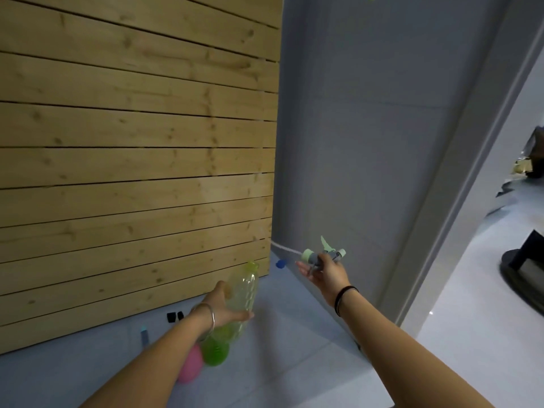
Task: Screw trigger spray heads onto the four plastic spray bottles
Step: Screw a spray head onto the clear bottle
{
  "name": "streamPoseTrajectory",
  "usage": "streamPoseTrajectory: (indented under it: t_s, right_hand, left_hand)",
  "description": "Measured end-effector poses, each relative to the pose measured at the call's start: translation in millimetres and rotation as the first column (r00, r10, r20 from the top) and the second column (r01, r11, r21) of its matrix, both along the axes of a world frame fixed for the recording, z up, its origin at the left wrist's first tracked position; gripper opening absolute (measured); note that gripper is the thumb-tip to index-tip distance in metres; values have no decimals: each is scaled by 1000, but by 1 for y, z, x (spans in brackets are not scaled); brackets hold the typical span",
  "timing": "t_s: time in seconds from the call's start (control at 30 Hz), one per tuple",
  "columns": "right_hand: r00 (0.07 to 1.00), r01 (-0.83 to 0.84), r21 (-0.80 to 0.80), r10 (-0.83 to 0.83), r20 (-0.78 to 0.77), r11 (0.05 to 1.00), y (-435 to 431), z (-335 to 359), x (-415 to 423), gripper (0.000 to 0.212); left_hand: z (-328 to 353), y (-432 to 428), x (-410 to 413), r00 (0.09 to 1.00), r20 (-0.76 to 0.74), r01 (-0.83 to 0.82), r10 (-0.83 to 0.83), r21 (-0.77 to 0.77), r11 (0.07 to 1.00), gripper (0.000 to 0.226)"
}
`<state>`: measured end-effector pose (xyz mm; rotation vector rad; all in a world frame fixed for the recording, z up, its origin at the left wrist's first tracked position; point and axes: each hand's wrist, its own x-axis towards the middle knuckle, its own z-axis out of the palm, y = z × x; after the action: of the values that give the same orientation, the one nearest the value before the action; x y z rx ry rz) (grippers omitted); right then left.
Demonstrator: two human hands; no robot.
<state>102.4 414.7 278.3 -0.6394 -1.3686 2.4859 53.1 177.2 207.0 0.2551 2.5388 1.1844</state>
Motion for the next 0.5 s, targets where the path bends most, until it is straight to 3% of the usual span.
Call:
streamPoseTrajectory:
  t_s: [0.1,0.27,0.43,0.5]
  right_hand:
    - [1000,-18,23,17,24,1000,-1,-4,1,14]
    - [993,58,191,-76,93,980,4,-11,2,18]
    - [982,167,289,-184,33,943,7,-10,-1,40]
    - [979,200,236,-206,-1,951,8,-9,-2,49]
  left_hand:
    - [0,1,-1,1000,-3,12,-12,1,1000,96]
    - [-2,1,-4,1000,-21,-6,7,38,999,88]
    - [-5,-2,-8,999,-26,-21,22,47,999,88]
    - [-7,-4,-10,999,-21,-28,30,49,998,89]
